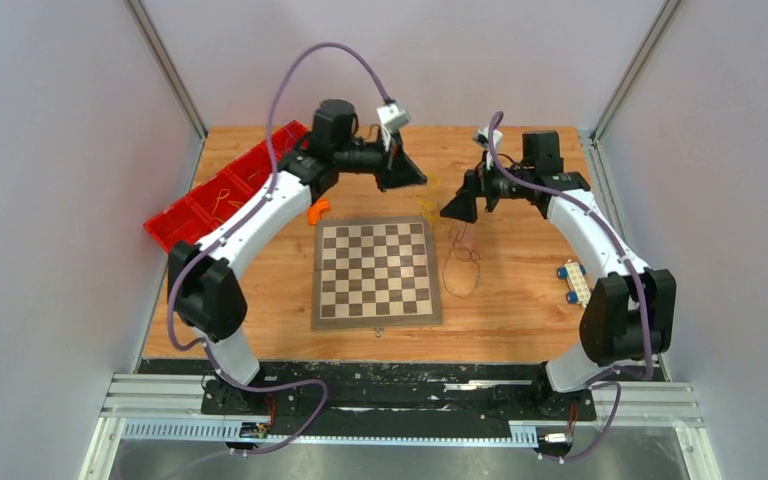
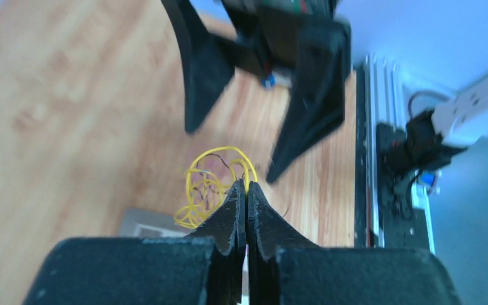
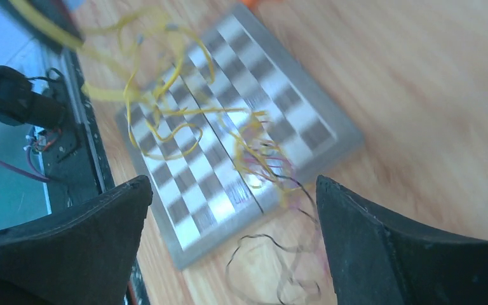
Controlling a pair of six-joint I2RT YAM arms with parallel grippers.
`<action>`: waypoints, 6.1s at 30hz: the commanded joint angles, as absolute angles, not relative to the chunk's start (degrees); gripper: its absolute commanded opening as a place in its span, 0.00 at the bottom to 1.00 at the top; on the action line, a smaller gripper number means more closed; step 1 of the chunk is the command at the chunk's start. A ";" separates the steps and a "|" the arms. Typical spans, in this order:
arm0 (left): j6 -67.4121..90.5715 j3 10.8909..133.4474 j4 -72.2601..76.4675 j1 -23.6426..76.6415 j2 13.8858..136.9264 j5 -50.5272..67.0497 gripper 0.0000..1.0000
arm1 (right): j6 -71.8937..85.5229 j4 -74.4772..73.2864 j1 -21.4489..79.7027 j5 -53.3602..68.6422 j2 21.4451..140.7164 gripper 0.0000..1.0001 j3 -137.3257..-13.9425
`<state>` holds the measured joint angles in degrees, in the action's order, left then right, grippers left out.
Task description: Untangle the cables
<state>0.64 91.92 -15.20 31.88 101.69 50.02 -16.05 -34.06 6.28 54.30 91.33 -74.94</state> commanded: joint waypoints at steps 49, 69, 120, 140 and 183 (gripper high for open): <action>38.75 136.30 7.55 -12.08 94.88 46.88 0.00 | -29.96 -24.03 17.83 36.74 104.59 0.21 -62.57; 51.75 111.68 28.97 -2.50 85.49 62.34 0.00 | -31.28 -37.70 16.29 52.72 99.23 0.83 -83.38; -5.42 70.81 -9.99 25.56 76.87 63.02 0.75 | -23.92 -33.91 30.62 49.77 92.21 0.04 -86.30; -19.72 64.39 -10.71 26.78 73.27 64.60 0.38 | -37.53 -32.68 33.03 60.65 83.31 0.11 -76.87; 6.87 65.89 0.69 14.19 69.93 62.96 0.00 | -32.95 -35.66 21.25 51.57 84.05 0.00 -70.88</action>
